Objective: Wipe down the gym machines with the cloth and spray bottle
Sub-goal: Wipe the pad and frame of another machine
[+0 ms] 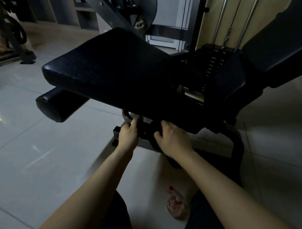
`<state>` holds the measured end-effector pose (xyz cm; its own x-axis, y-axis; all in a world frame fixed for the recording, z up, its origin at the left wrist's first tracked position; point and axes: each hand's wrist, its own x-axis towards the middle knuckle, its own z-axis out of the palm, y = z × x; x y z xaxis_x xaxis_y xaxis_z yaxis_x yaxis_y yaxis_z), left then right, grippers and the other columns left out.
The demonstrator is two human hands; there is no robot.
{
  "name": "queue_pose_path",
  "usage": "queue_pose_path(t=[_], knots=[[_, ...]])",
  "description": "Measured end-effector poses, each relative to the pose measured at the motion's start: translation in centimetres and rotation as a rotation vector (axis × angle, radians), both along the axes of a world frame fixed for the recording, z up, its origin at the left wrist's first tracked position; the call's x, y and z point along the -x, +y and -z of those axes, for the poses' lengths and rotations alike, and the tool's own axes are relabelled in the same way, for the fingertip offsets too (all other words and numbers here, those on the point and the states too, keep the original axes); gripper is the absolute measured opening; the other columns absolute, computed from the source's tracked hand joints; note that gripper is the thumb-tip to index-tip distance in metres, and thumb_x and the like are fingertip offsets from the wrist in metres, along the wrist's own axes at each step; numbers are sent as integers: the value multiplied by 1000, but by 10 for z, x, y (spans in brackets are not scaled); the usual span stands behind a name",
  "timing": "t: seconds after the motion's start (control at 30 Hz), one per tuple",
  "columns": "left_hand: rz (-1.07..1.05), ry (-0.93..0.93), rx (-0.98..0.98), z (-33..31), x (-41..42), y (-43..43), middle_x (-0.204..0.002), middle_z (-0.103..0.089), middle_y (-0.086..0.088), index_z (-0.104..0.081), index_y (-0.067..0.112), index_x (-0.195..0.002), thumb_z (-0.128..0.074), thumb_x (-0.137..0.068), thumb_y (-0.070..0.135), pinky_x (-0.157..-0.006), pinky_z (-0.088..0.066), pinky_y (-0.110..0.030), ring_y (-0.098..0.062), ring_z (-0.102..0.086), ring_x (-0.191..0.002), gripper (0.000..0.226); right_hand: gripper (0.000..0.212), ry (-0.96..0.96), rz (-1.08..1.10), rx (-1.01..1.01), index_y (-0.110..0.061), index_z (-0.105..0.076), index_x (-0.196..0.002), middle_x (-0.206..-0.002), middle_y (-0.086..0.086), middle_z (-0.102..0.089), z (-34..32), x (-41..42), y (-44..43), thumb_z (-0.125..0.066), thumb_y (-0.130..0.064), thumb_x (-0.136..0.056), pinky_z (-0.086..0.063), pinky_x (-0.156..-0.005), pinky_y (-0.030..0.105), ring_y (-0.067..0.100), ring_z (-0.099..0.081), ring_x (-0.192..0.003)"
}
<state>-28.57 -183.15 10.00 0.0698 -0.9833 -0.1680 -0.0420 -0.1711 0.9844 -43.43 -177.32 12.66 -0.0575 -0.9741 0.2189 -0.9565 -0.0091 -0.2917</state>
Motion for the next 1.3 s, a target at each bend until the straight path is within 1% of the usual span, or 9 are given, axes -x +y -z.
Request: queue_pose_path(t=[0.13,0.33,0.47,0.53,0.63,0.83,1.1,1.2,1.3], knots=[[15,67,26,0,-1,1,-78,-58,-12,-62,7,-95,-53,-99,51,-60,-39,-34,-23,-54,-70,46,36,-83,56,-39,-11,-56,-122,-106,12,-67,-1,43,24,-42,-36,-101,-50,-75,37,33,-65,-100],[18,55,81,5,2,4,-75,-59,-12,-61,-7,-96,-51,-99,51,-62,-42,-37,-23,-55,-68,60,27,-345,189,81,-20,-46,-69,-65,-2,-48,-13,76,47,-51,-16,-95,-35,-53,28,14,-49,-55],[30,65,74,7,1,5,-79,-57,-9,-59,-9,-98,-51,-92,61,-64,-40,-40,-24,-51,-70,71,34,-689,64,149,-14,-63,-120,-110,4,-66,-11,31,36,-46,-13,-90,-48,-85,19,13,-62,-103],[16,73,64,7,2,5,-74,-56,-9,-61,1,-88,-53,-92,60,-63,-38,-38,-21,-50,-68,60,59,-416,-61,58,-14,-41,-149,-142,7,-51,4,8,28,-54,-20,-92,-39,-105,20,19,-50,-128],[-1,88,61,8,2,2,-67,-53,-7,-60,10,-83,-54,-96,54,-57,-36,-34,-19,-49,-63,46,64,45,-105,99,-21,-38,-148,-141,6,-48,16,-5,14,-58,-41,-91,-44,-102,43,28,-53,-122],[-34,56,54,13,4,-2,-72,-62,-19,-63,1,-89,-53,-98,54,-62,-44,-39,-26,-60,-67,55,36,129,-101,110,-15,-55,-125,-122,8,-59,3,1,-2,-58,-35,-96,-43,-89,41,30,-59,-111],[-17,100,28,16,0,-6,-76,-60,-9,-64,-4,-92,-58,-81,71,-64,-41,-40,-24,-55,-68,76,23,-372,73,64,-6,-64,-115,-104,7,-63,-1,42,36,-52,-19,-99,-42,-79,29,22,-61,-95],[-16,81,38,19,1,-6,-76,-62,-15,-65,-6,-97,-55,-82,72,-64,-42,-41,-26,-57,-70,80,23,-793,372,137,-3,-61,-112,-86,1,-59,2,64,38,-47,-17,-102,-47,-80,39,27,-61,-88],[-27,64,57,21,3,-6,-76,-63,-13,-65,2,-91,-52,-85,71,-62,-43,-41,-25,-58,-69,70,44,-1431,462,-189,-9,-57,-134,-118,14,-66,14,61,25,-41,-38,-105,-49,-101,49,35,-61,-113]])
